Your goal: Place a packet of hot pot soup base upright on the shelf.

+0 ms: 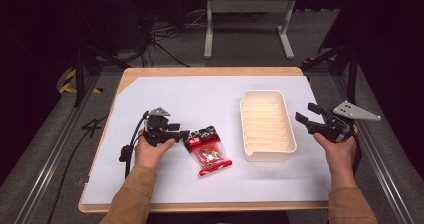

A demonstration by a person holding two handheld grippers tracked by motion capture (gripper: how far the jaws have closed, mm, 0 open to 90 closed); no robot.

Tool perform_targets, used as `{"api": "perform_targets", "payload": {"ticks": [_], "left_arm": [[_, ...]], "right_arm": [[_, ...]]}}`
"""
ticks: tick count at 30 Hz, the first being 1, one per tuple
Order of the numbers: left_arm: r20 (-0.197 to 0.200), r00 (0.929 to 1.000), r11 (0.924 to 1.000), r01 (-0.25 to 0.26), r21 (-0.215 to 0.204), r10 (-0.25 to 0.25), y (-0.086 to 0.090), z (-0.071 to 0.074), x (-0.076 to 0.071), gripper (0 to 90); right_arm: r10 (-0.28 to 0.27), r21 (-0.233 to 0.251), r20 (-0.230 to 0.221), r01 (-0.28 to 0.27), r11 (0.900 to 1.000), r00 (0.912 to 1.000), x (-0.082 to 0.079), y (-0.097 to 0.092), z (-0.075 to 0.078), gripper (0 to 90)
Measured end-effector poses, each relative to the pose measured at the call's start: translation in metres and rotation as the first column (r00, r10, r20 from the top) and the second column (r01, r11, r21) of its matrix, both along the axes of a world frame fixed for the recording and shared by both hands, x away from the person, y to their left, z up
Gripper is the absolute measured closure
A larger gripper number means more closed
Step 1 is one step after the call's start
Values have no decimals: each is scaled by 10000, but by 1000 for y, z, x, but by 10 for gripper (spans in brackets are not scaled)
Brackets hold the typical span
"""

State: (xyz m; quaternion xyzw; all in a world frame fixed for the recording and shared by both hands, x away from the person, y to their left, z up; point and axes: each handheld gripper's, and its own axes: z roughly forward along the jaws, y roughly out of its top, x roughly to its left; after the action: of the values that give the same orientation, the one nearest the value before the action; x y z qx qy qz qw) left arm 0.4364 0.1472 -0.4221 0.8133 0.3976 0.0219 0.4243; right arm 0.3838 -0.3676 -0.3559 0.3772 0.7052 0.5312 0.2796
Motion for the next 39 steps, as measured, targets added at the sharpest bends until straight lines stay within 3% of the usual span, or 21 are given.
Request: {"api": "perform_targets", "payload": {"ticks": [3, 14, 23, 32, 35, 39], "left_arm": [[-100, 9999, 10000, 38, 66, -38, 0, -2, 1, 479], [-1034, 9944, 9998, 214, 62, -207, -5, -11, 6, 530], [-1392, 9900, 9997, 247, 56, -237, -8, -17, 12, 591], [-1574, 9873, 9996, 251, 160, -223, -11, -19, 14, 700], [-1585, 9872, 9993, 238, 304, -187, -13, -19, 13, 822], [-1577, 9870, 9981, 391, 481, -311, -14, -20, 13, 893]], "right_arm": [[23, -22, 4, -23, 10000, 10000, 0, 0, 0, 357], [100, -95, -138, -101, 9999, 9999, 2, 3, -2, 351], [130, -184, -243, -135, 9997, 9996, -2, 3, -3, 349], [67, -179, -331, -73, 9998, 9994, -5, 0, -4, 347], [62, -218, -338, -69, 9997, 9994, -5, 0, -5, 347], [88, -252, -354, -96, 9996, 9993, -6, 0, -5, 347]]}}
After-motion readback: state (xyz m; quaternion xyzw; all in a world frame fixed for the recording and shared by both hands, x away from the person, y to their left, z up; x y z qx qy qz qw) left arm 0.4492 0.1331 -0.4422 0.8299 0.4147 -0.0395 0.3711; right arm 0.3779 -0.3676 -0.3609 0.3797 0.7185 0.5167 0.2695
